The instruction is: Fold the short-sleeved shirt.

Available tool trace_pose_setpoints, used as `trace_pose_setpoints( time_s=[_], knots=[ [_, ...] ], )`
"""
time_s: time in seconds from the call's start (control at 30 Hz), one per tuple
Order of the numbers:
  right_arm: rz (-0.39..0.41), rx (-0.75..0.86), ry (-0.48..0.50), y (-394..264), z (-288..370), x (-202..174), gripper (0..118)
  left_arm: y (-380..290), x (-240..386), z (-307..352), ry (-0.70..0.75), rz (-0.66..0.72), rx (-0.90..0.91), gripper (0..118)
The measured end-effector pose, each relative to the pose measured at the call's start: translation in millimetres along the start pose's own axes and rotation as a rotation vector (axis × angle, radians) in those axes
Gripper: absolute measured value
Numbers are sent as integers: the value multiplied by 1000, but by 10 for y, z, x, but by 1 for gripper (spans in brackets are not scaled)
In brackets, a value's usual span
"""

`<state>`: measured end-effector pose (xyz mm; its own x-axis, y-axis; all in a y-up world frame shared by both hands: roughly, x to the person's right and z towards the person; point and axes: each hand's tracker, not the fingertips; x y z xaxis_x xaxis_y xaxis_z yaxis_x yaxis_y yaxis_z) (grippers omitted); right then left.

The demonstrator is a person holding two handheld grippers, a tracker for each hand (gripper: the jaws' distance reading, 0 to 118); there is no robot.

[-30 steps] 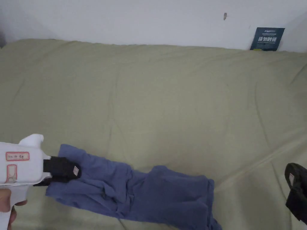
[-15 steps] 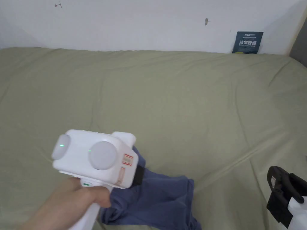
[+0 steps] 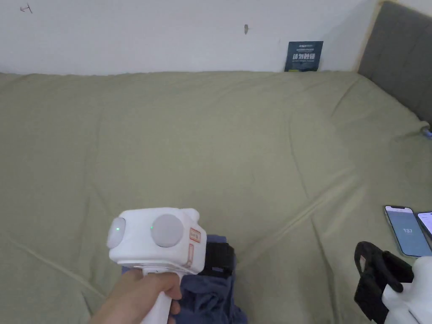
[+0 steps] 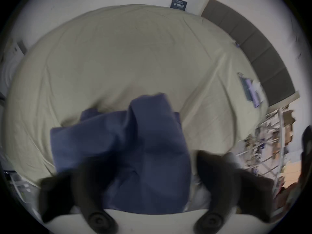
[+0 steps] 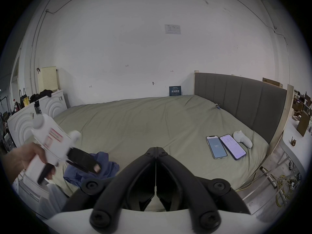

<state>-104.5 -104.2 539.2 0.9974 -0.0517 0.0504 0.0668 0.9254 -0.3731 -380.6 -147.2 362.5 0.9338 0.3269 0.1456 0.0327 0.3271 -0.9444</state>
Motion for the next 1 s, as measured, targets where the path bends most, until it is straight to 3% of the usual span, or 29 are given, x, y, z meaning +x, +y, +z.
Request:
trace_pose_setpoints(
  time_s=[0.07, 0.1, 0.13, 0.17, 0.2, 0.33, 0.43, 0.67, 0.87, 1.0],
  knots=[
    [-16, -8, 4, -2, -27, 20, 1, -19, -173, 278, -89, 38, 48, 106],
    [-20, -12, 6, -2, -43, 20, 1, -11, -277, 421, -127, 69, 79, 99],
    [-22, -14, 6, -9, -56, 6, 1, -32, -388, 548, -166, 98, 120, 70],
    [-21, -15, 5, -18, -70, -8, 1, -56, -488, 637, -205, 116, 161, 30],
    [-21, -17, 6, -20, -85, -18, 1, -56, -549, 665, -201, 100, 150, 0],
    [-20, -28, 16, -32, -121, -67, 1, -73, -676, 482, -198, 109, 117, 0],
    [-21, -30, 19, -49, -106, -83, 1, -95, -478, 164, -288, 130, 50, 0],
    [-16, -51, 12, -55, -83, -71, 1, -192, -246, -867, -234, 121, -90, 0],
    [6, -60, 63, 3, -199, -209, 1, -131, -304, -349, -221, 75, 4, 0],
    [43, -152, 211, -12, -421, -454, 1, -247, -550, 367, -206, 36, 102, 0]
  ],
)
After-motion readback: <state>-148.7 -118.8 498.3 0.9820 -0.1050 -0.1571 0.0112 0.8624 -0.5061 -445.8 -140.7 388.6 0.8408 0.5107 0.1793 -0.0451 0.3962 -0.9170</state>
